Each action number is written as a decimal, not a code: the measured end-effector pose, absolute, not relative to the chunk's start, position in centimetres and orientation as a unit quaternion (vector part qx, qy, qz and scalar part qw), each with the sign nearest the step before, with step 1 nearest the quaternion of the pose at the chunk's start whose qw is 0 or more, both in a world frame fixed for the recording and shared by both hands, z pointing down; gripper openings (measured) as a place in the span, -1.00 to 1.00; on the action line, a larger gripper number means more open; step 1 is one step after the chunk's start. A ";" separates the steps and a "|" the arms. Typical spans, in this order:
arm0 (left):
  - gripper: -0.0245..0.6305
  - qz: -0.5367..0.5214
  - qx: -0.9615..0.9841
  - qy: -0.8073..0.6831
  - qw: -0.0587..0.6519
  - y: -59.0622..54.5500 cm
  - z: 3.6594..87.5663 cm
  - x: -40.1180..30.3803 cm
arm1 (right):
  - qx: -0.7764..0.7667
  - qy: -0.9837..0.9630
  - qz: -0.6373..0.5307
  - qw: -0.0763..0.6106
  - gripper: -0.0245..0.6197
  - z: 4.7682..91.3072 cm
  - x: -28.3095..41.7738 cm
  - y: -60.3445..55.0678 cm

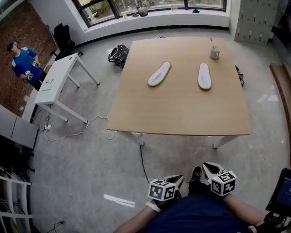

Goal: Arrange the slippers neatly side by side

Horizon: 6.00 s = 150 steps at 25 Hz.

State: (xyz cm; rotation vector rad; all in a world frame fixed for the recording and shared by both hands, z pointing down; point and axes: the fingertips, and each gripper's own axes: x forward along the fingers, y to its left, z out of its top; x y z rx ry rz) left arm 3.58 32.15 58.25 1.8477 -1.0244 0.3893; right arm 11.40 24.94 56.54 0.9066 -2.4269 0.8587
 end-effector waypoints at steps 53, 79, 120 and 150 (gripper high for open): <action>-0.91 0.162 0.783 -0.402 0.447 -0.1 56.9 -1.1 | 0.391 -0.840 0.324 0.192 -0.89 56.8 9.5 -4.7; -0.56 0.203 0.789 -0.475 0.333 -16.0 59.3 -14.2 | 0.512 -0.764 0.333 0.209 -0.75 57.3 12.2 -16.1; -0.49 0.389 0.700 -0.512 0.311 -27.9 69.0 -22.2 | 0.398 -0.783 0.271 0.393 -0.39 70.2 9.8 -28.4; -0.45 0.313 0.785 -0.450 0.288 -25.6 63.0 -12.9 | 0.363 -0.840 0.303 0.266 -0.33 64.8 3.9 -28.6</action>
